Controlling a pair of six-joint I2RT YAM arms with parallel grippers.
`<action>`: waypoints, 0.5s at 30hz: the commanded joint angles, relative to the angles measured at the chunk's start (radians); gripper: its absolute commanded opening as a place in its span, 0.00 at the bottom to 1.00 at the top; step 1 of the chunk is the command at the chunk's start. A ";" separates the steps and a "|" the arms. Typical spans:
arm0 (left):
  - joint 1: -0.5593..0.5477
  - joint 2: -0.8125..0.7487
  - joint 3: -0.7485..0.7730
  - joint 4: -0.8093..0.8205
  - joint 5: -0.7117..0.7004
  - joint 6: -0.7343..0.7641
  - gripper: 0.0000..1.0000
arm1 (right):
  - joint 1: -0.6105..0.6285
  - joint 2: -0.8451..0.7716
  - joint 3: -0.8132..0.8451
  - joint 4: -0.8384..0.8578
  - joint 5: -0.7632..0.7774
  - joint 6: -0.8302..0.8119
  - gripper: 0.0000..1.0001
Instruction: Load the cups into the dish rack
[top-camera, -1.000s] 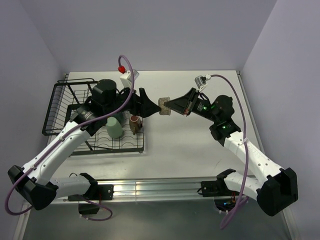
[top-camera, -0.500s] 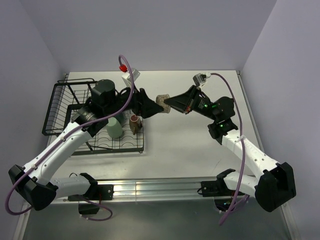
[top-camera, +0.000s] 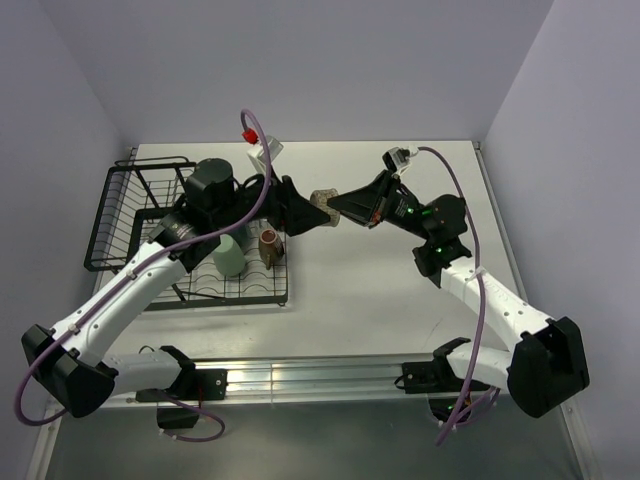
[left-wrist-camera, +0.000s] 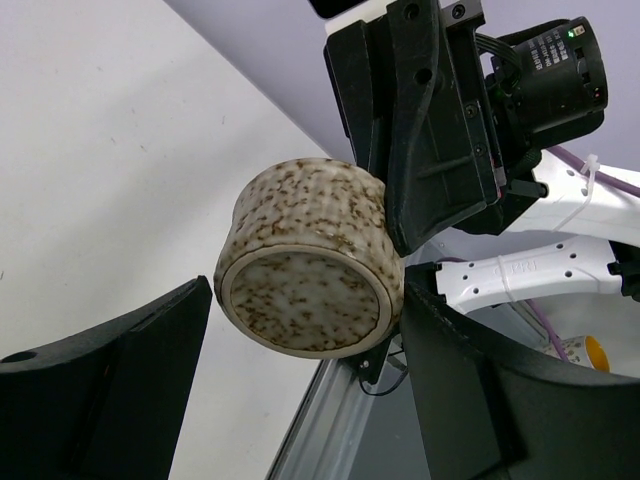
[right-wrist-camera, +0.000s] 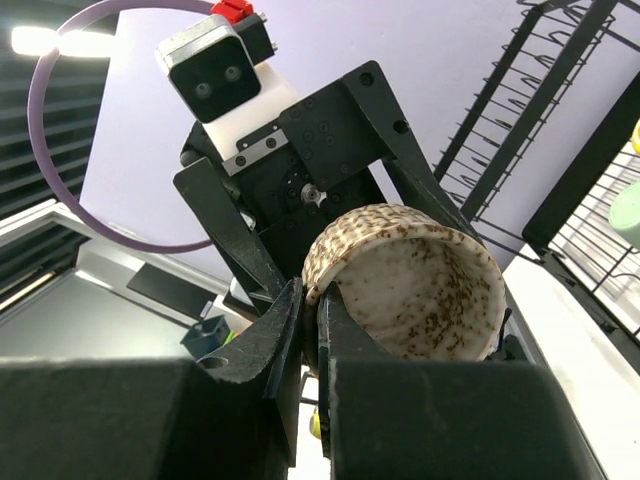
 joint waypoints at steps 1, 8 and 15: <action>0.001 0.010 0.000 0.071 0.025 -0.018 0.82 | 0.009 0.003 0.013 0.103 -0.013 0.022 0.00; 0.000 0.014 -0.008 0.088 0.034 -0.030 0.80 | 0.023 0.023 0.021 0.114 -0.007 0.025 0.00; -0.002 0.019 -0.008 0.084 0.042 -0.033 0.42 | 0.026 0.032 0.016 0.128 0.002 0.027 0.00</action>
